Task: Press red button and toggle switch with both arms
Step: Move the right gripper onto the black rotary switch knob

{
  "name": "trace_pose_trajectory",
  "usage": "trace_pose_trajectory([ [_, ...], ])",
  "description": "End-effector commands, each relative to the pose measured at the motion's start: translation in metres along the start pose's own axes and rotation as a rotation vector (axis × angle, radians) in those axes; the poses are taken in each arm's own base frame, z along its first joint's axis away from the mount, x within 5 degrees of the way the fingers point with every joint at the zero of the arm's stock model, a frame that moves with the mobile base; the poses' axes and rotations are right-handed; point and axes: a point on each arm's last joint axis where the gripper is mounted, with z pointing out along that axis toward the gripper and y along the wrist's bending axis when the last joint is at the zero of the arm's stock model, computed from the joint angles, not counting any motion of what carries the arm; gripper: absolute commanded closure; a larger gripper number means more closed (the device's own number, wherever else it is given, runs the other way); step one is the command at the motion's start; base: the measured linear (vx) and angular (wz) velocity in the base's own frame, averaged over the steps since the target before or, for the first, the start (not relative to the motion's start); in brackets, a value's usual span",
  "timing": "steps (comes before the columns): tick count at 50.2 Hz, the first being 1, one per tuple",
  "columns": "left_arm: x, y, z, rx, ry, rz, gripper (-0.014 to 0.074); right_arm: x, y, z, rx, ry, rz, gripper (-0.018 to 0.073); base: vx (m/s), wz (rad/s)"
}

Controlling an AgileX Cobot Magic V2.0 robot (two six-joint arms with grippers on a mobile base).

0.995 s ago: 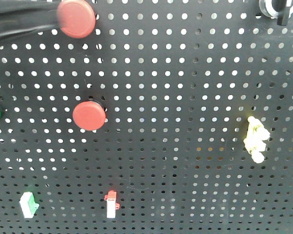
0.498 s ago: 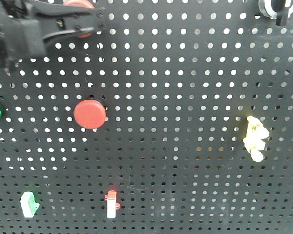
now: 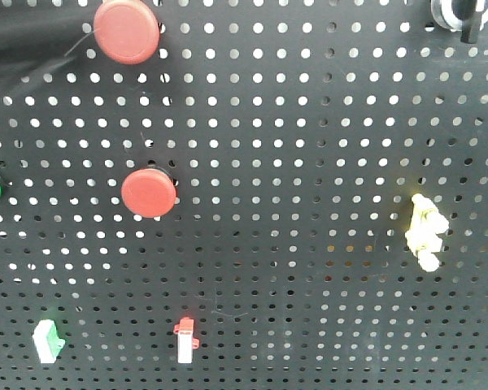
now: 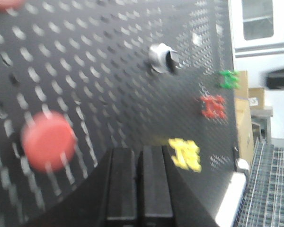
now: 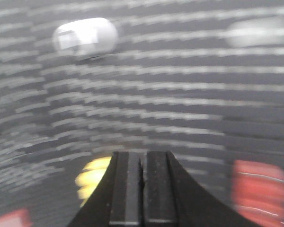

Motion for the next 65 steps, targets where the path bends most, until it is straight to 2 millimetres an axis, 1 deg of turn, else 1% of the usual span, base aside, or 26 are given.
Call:
trace_pose_trajectory([
  [1, 0.004, -0.010, -0.023, -0.071, -0.074, -0.034, 0.0594, -0.013, 0.006, 0.014, -0.111, -0.080, 0.028, 0.0562, 0.00, 0.00],
  [4, 0.013, -0.016, -0.033, -0.092, -0.078, -0.054, 0.0594, -0.014, 0.010, 0.024, -0.192, -0.078, 0.061, 0.0562, 0.00, 0.00],
  [6, 0.024, -0.020, -0.040, -0.104, -0.073, -0.084, 0.0594, -0.014, 0.010, 0.032, -0.231, -0.077, 0.089, 0.0562, 0.00, 0.00],
  [11, 0.041, -0.032, -0.057, -0.126, -0.082, -0.124, 0.0594, -0.015, 0.008, 0.051, -0.285, -0.082, 0.158, 0.0562, 0.00, 0.00],
  [13, 0.048, -0.034, -0.060, -0.133, -0.080, -0.139, 0.0594, -0.017, 0.007, 0.059, -0.296, -0.079, 0.172, 0.0562, 0.00, 0.00],
  [18, 0.058, -0.040, -0.070, -0.150, -0.090, -0.171, 0.0594, -0.025, 0.002, 0.079, -0.317, -0.078, 0.221, 0.0562, 0.00, 0.00],
  [22, 0.061, -0.042, -0.073, -0.155, -0.099, -0.192, 0.0594, -0.032, -0.002, 0.095, -0.322, -0.074, 0.231, 0.0562, 0.00, 0.00],
  [28, 0.061, -0.042, -0.074, -0.156, -0.102, -0.204, 0.0594, -0.045, -0.005, 0.107, -0.326, -0.084, 0.230, 0.0562, 0.00, 0.00],
  [32, 0.061, -0.041, -0.073, -0.162, -0.104, -0.206, 0.0594, -0.047, -0.007, 0.116, -0.332, -0.074, 0.242, 0.0562, 0.00, 0.00],
  [36, 0.060, -0.040, -0.074, -0.173, -0.113, -0.207, 0.0594, -0.046, -0.011, 0.126, -0.324, -0.060, 0.269, 0.0562, 0.00, 0.00],
  [45, 0.060, -0.039, -0.074, -0.181, -0.117, -0.207, 0.0594, -0.040, -0.015, 0.138, -0.313, -0.040, 0.284, 0.0562, 0.00, 0.00],
  [56, 0.060, -0.039, -0.074, -0.185, -0.119, -0.207, 0.0594, -0.042, -0.017, 0.138, -0.295, -0.058, 0.293, 0.0562, 0.00, 0.00],
  [59, 0.060, -0.039, -0.074, -0.189, -0.121, -0.206, 0.0594, -0.042, -0.016, 0.138, -0.311, -0.051, 0.301, 0.0562, 0.00, 0.00],
  [65, 0.060, -0.038, -0.074, -0.190, -0.122, -0.206, 0.0594, -0.041, -0.008, 0.135, -0.395, -0.025, 0.338, 0.0562, 0.00, 0.00],
])
